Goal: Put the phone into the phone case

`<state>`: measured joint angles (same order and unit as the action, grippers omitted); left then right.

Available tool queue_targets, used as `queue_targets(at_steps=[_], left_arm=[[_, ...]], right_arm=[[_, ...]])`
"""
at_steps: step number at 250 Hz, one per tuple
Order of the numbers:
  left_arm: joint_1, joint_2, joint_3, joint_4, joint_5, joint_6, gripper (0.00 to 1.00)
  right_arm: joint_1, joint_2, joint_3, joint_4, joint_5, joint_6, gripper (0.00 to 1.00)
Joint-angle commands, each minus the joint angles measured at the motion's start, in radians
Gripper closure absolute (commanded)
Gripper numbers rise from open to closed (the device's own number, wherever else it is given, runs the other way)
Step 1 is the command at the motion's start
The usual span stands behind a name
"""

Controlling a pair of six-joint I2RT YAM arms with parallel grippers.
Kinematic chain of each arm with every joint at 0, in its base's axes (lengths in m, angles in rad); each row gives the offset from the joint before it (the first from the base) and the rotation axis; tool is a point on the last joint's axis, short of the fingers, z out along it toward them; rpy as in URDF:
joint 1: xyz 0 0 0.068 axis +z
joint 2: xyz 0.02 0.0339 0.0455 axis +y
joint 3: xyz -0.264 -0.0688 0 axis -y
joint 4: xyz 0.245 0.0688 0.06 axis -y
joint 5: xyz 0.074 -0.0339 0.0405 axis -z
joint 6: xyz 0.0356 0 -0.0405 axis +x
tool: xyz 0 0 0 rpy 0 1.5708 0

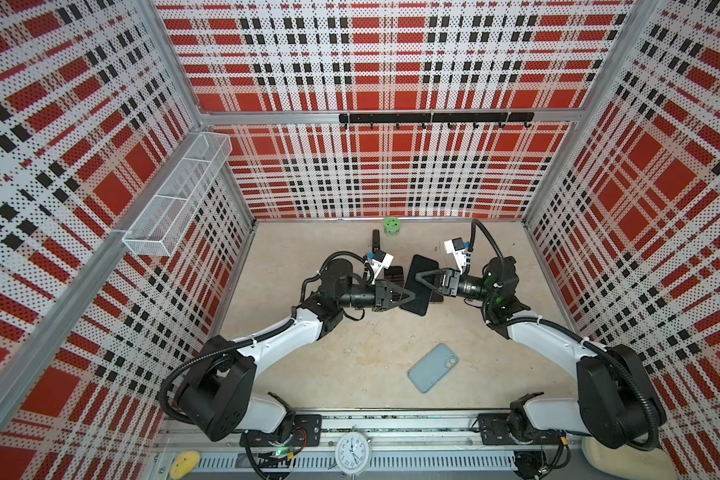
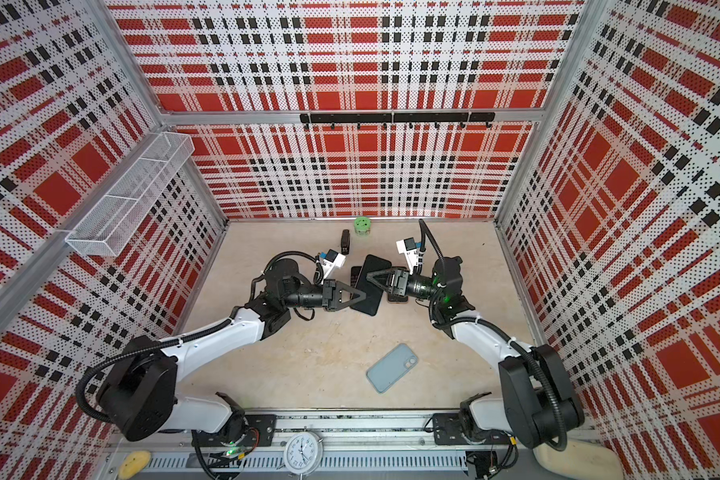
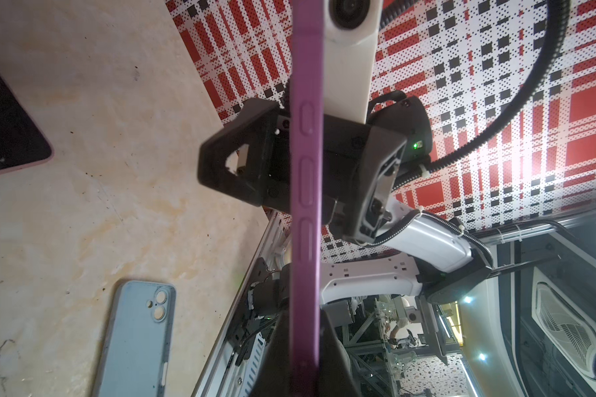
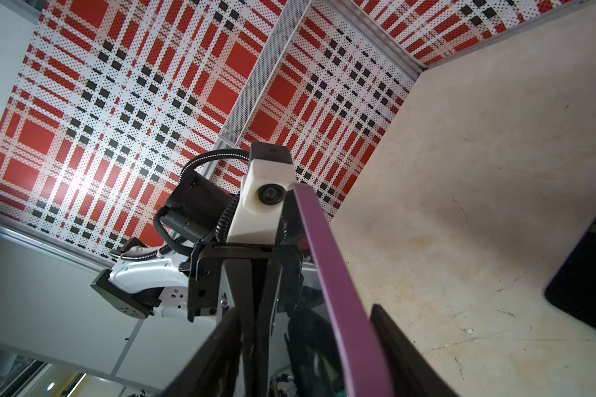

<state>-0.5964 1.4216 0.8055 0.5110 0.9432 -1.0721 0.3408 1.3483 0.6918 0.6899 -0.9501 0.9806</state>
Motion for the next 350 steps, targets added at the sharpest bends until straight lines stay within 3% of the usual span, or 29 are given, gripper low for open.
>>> queue_targets(at_steps=[1, 88, 155, 192, 243, 275, 318, 350], left_arm=[[-0.011, 0.018, -0.008, 0.165, 0.025, -0.078, 0.96], [-0.013, 0.035, -0.002, 0.198, 0.019, -0.104, 0.91], [-0.007, 0.017, -0.034, 0.249, -0.046, -0.121, 0.51], [-0.032, -0.055, -0.099, 0.251, -0.19, -0.072, 0.37], [-0.163, -0.094, -0.192, 0.279, -0.476, -0.049, 0.34], [-0.241, -0.048, -0.247, 0.424, -0.642, -0.073, 0.33], [-0.295, 0.119, -0.312, 0.818, -0.814, -0.158, 0.34], [-0.344, 0.168, -0.278, 0.835, -0.877, -0.095, 0.35]], right_arm=[[0.001, 0.008, 0.033, 0.116, -0.009, 0.025, 0.51], [0.001, 0.005, 0.037, 0.107, 0.025, 0.032, 0.84], [-0.001, -0.019, 0.036, 0.086, 0.121, 0.05, 0.97], [0.001, -0.047, 0.023, 0.097, 0.234, 0.085, 1.0], [0.008, -0.051, -0.018, 0.205, 0.377, 0.18, 1.0], [0.023, -0.032, -0.027, 0.258, 0.405, 0.215, 1.0], [0.038, -0.006, -0.039, 0.313, 0.408, 0.255, 1.0], [0.043, 0.002, -0.062, 0.347, 0.421, 0.275, 1.0]])
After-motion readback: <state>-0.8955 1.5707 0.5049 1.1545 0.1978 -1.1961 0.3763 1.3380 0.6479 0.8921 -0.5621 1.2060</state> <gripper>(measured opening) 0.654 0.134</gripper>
